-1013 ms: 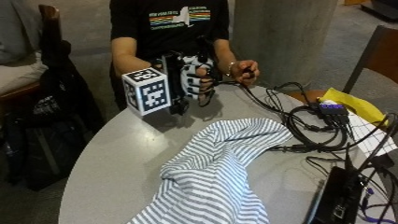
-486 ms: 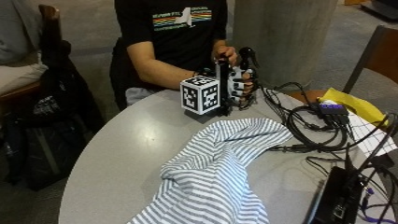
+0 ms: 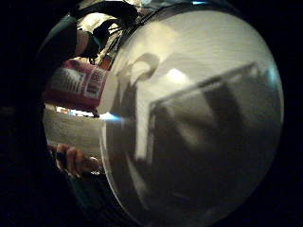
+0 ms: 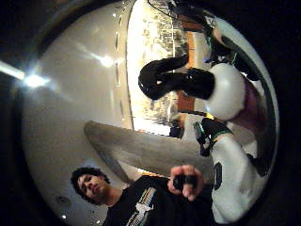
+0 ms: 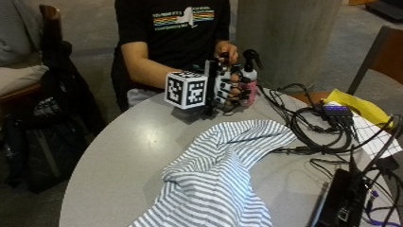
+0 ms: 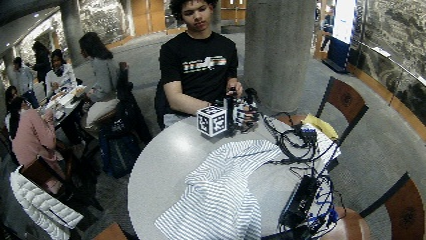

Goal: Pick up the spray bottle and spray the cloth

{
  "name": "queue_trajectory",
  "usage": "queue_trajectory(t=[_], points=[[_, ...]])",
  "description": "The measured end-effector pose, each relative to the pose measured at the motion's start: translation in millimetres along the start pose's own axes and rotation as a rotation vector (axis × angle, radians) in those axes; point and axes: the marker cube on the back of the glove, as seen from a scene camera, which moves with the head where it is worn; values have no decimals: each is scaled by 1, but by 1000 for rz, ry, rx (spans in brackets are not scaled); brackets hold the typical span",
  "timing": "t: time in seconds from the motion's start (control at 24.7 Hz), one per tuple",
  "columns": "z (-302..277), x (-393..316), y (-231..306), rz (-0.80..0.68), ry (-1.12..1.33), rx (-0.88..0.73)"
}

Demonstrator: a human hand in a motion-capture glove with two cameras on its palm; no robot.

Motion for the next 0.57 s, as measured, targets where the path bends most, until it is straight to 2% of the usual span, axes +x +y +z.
queue_trajectory(t=[0.32, 0.57], points=[[-109, 29, 81, 111, 530, 144], [-146, 47, 117, 173, 787, 225]])
